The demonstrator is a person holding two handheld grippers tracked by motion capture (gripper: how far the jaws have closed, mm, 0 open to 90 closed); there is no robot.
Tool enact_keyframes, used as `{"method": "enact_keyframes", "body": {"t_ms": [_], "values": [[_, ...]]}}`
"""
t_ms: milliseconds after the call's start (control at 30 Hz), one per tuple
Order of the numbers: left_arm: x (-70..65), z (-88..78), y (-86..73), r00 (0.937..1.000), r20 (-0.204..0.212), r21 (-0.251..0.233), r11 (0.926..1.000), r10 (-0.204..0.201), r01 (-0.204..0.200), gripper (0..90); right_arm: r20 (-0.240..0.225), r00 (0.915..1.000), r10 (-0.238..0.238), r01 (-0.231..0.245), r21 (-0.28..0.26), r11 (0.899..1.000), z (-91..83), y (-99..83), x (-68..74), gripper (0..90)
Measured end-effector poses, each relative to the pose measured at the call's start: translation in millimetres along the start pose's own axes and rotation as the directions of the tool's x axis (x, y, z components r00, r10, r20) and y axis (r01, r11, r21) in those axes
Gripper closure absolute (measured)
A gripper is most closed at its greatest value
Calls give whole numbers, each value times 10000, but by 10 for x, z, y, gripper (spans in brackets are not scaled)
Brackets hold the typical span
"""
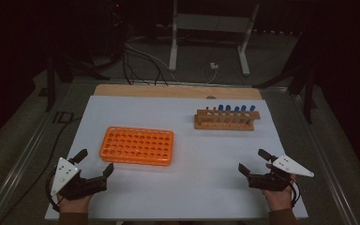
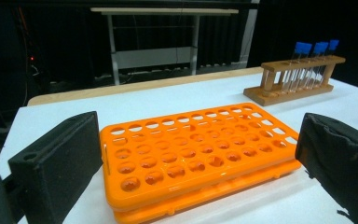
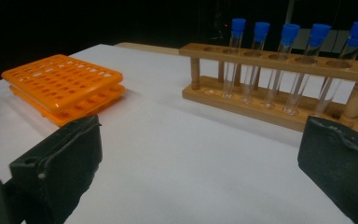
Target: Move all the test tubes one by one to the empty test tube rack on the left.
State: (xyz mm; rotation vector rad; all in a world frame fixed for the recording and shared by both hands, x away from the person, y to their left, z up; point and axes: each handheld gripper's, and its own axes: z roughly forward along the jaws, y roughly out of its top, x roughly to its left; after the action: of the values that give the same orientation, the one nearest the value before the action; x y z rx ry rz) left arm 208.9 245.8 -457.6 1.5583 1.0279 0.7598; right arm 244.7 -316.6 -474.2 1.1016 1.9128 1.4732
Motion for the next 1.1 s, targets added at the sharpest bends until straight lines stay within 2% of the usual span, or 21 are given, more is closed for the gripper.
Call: {"method": "enact_keyframes", "body": {"t_ms": [300, 567, 667, 967, 1100], "values": [[8, -11, 2, 9998, -146, 249, 9996, -143, 147, 7, 27, 10000, 40, -40, 95, 9999, 27, 1, 35, 1], [-24, 38, -3, 9999, -111, 470, 9989, -18, 24, 8, 163, 9999, 48, -44, -223, 9997, 48, 64, -7, 1], [-30, 60, -11, 10000, -87, 511, 9987, -15, 20, 8, 163, 9998, 109, -105, -262, 9996, 66, 163, -36, 1], [-29, 80, -28, 9999, -70, 569, 9983, -96, 100, 8, 589, 9970, -499, 521, -369, 9980, 141, 580, -178, 1], [-37, 86, -29, 9999, -68, 597, 9982, -74, 78, 8, 769, 9959, -481, 514, -415, 9978, 194, 691, -277, 1]]}}
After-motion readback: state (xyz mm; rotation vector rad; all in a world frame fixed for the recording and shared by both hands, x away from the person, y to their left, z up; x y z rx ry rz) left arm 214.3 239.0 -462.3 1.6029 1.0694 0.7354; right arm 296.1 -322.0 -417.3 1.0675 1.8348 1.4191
